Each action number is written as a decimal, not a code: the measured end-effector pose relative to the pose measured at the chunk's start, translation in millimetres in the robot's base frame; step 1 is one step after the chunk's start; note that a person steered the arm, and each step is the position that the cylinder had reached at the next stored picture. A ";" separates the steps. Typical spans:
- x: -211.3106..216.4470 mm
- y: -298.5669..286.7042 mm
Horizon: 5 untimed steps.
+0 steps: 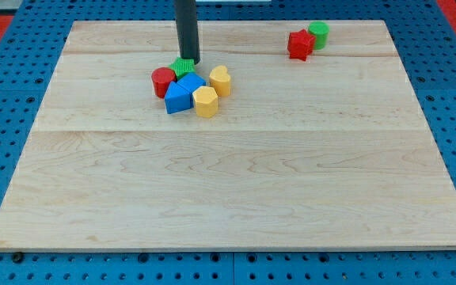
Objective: Move the red star closer to the yellow heart
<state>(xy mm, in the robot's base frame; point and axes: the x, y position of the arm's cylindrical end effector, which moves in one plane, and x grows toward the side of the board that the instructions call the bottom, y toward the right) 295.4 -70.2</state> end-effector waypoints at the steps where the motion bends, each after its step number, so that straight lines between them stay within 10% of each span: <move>1: -13.6 7.7; 5: -99.7 267.3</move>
<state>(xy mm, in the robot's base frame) 195.7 197.1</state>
